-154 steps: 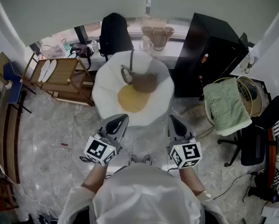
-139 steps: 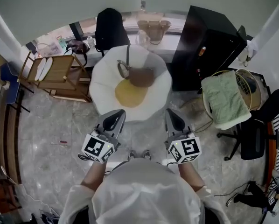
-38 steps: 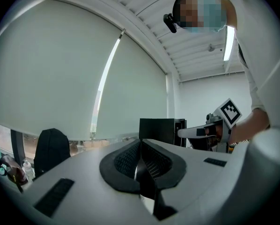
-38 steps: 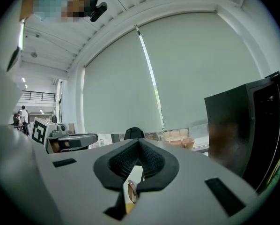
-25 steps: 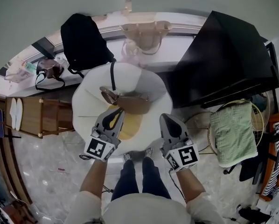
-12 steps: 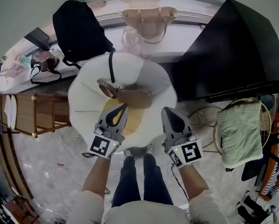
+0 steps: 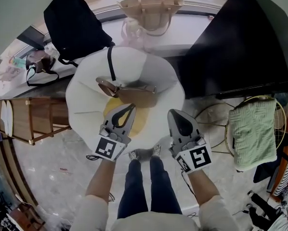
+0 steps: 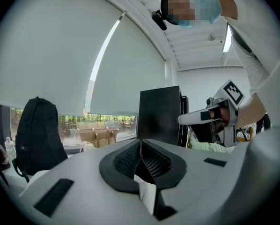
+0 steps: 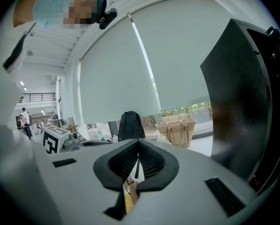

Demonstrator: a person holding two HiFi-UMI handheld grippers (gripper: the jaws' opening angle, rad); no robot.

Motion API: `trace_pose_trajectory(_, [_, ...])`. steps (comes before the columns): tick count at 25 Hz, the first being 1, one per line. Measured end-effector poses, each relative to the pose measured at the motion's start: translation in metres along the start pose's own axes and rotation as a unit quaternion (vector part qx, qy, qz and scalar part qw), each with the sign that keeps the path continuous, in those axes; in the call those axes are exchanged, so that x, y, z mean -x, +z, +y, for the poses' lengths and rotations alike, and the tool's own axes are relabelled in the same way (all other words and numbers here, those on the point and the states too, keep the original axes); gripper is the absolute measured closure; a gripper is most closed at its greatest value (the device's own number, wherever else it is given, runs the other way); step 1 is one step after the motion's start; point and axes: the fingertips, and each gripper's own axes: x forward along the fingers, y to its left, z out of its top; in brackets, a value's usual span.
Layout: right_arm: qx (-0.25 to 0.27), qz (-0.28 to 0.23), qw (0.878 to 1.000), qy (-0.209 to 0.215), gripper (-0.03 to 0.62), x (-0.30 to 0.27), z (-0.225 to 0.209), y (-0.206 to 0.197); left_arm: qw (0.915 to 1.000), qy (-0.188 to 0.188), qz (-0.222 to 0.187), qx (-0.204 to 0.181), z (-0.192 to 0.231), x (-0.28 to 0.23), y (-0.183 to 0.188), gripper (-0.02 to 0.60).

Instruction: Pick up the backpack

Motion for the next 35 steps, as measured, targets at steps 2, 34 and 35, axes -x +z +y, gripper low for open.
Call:
trace_pose_trajectory(2, [-0.006, 0.000, 1.000, 0.000, 0.574, -0.004, -0.004, -0.009, 1.0000, -0.001, 0.001, -0.003, 0.004, -0.007, -0.010, 0.549])
trace_pose_trajectory(34, [-0.036, 0.033, 0.999, -0.015, 0.574, -0.035, -0.048, -0.105, 0.9930, -0.032, 0.111, -0.024, 0.044, -0.074, -0.167, 0.549])
trace_pose_trajectory(35, [-0.037, 0.034, 0.999, -0.014, 0.574, -0.035, -0.049, -0.108, 0.9926, -0.032, 0.114, -0.027, 0.045, -0.077, -0.171, 0.549])
